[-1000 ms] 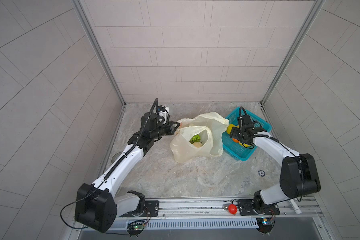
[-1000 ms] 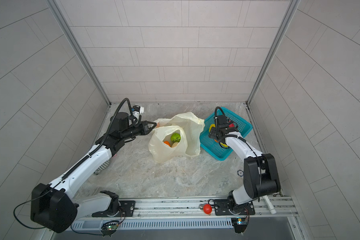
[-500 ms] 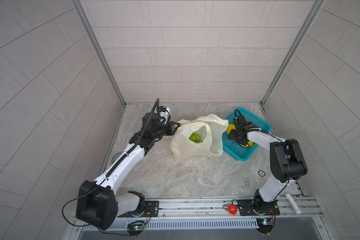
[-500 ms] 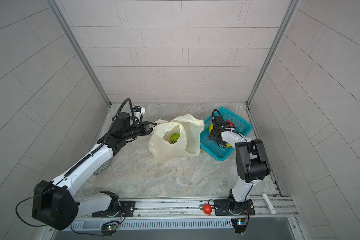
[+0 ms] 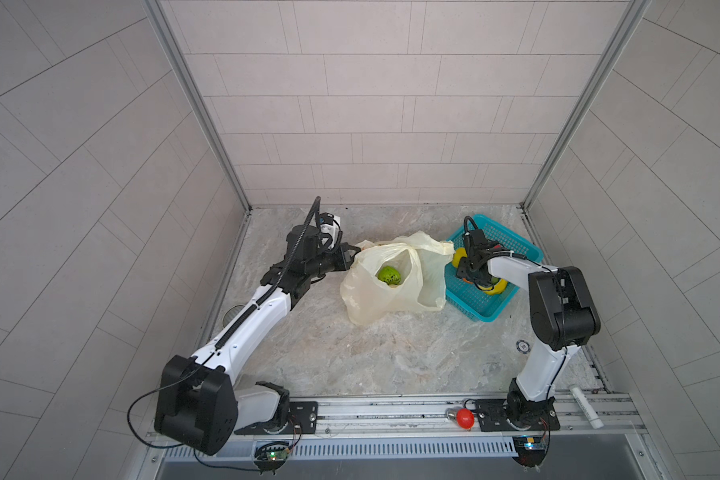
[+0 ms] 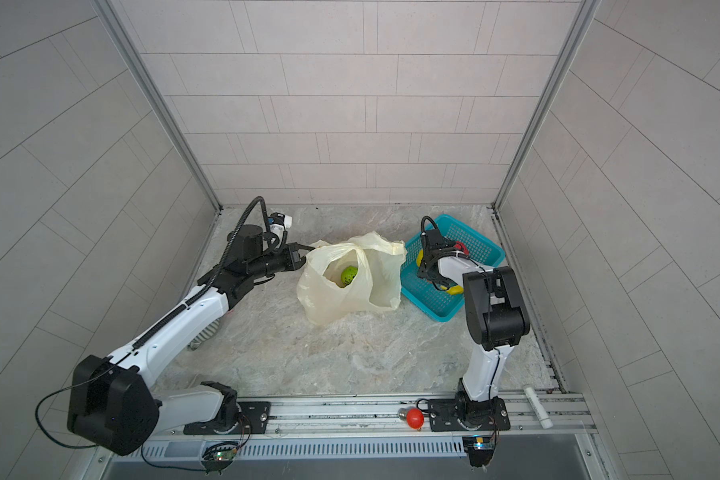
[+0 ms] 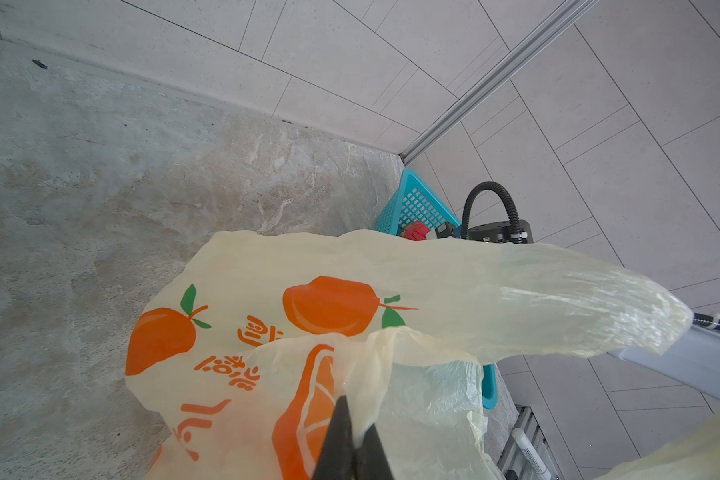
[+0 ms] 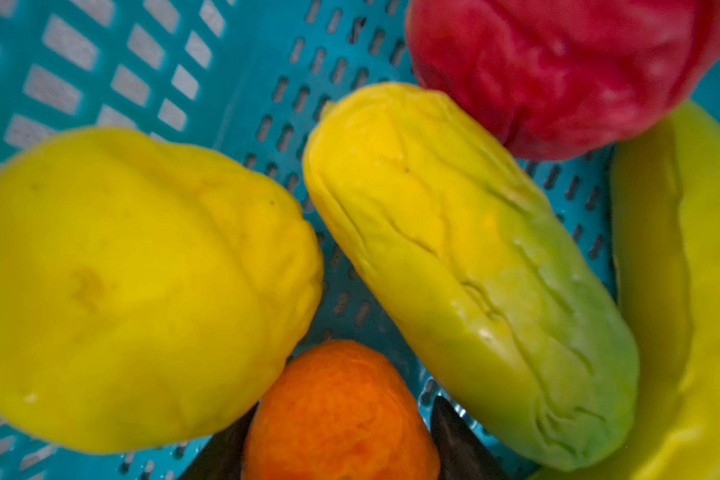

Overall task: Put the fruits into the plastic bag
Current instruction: 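Grasp the orange persimmon in the basket with the right gripper, then carry the orange persimmon into the bag and open the right gripper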

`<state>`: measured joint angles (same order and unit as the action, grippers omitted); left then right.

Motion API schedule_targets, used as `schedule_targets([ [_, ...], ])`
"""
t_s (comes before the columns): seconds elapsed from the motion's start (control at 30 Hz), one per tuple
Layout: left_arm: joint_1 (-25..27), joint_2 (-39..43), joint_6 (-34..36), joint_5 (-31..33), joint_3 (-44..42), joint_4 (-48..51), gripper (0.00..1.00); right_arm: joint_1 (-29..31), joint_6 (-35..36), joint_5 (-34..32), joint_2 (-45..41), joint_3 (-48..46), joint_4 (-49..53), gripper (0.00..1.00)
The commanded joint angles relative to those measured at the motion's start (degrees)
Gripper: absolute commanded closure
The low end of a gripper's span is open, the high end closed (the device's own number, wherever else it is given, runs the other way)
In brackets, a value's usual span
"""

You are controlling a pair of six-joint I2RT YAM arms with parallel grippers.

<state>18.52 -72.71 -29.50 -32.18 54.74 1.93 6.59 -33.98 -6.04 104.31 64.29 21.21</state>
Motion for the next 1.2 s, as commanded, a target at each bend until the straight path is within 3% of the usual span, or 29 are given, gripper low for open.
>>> schedule_targets([
  [0.0,0.3,-0.2,1.0,-0.6,1.3,-0.9,1.0,-0.2,-0.4,0.1,-2.5,-1.5,-0.6,0.45],
  [0.17,0.3,0.3,1.1,-0.6,0.9,-1.0,1.0,-0.1,-1.4,0.2,-7.1,-3.1,-0.6,0.55],
  [0.43,0.4,0.2,1.2,-0.3,1.1,-1.0,1.0,0.5,-3.7,3.4,-19.3,-4.5,1.9,0.55],
  [0.6,0.5,0.2,1.3,-0.7,1.3,-1.0,1.0,1.6,0.1,11.6,-32.0,-4.6,-2.7,0.58],
  [0.83,0.7,0.6,2.1,-1.8,1.1,-0.9,1.0,8.4,9.3,20.7,-46.0,-3.3,-13.3,0.58],
  [1.0,0.8,1.2,2.3,-2.5,0.9,-0.9,1.0,13.9,13.0,30.9,-44.8,2.9,-12.1,0.57],
  [1.17,1.0,2.2,2.3,-2.7,0.0,-1.0,1.0,23.9,20.3,33.1,-40.9,6.4,-6.3,0.56],
])
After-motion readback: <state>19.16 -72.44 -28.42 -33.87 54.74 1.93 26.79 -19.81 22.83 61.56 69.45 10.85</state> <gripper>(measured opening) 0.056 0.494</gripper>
